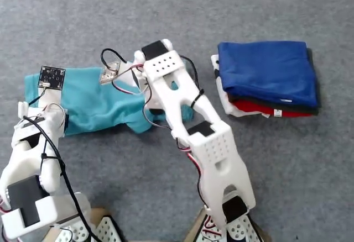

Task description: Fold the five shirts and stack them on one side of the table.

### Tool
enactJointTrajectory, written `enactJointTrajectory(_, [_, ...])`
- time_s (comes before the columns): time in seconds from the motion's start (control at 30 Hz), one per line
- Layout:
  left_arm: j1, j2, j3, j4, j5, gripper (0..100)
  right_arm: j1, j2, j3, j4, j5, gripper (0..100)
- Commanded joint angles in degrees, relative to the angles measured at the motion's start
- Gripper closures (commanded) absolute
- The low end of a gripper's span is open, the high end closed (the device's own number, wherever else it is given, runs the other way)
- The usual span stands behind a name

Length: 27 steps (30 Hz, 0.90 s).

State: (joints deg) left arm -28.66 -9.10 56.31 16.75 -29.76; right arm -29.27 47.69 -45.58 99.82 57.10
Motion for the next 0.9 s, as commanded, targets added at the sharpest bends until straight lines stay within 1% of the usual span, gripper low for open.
enactJointTrajectory(0.0, [-0.5, -1.6, 0.0, -0.5, 0.4, 88, 0.7, 3.3, -10.9, 0.8, 1.4, 98.4])
enactJointTrajectory(0.3, [-0.5, -1.4, 0.0, -0.4, 0.4, 88, 0.8, 12.1, -23.5, 0.7, 1.4, 98.0])
enactJointTrajectory(0.4, [-0.5, -1.2, -1.3, 1.1, 0.4, 88, 1.3, 13.9, -27.1, 0.5, 1.1, 97.7])
enactJointTrajectory(0.47, [-0.6, -1.2, -2.5, 3.1, 0.4, 88, 1.9, 14.8, -29.8, 0.7, 0.8, 93.7])
enactJointTrajectory(0.6, [-0.7, -1.1, -2.9, 3.7, 0.4, 88, 2.7, 16.7, -35.8, 0.4, -3.9, 75.6])
enactJointTrajectory(0.67, [-0.7, -1.1, -2.9, 3.8, 0.4, 88, 3.3, 18.1, -38.5, 0.2, -5.4, 68.5])
enactJointTrajectory(0.73, [-0.7, -1.1, -2.9, 3.8, 0.4, 88, 4.0, 19.4, -41.5, 0.3, -7.5, 65.6])
enactJointTrajectory(0.87, [-0.7, -1.1, -2.9, 3.8, 0.4, 88, 4.7, 20.1, -47.4, 1.3, -12.7, 66.2])
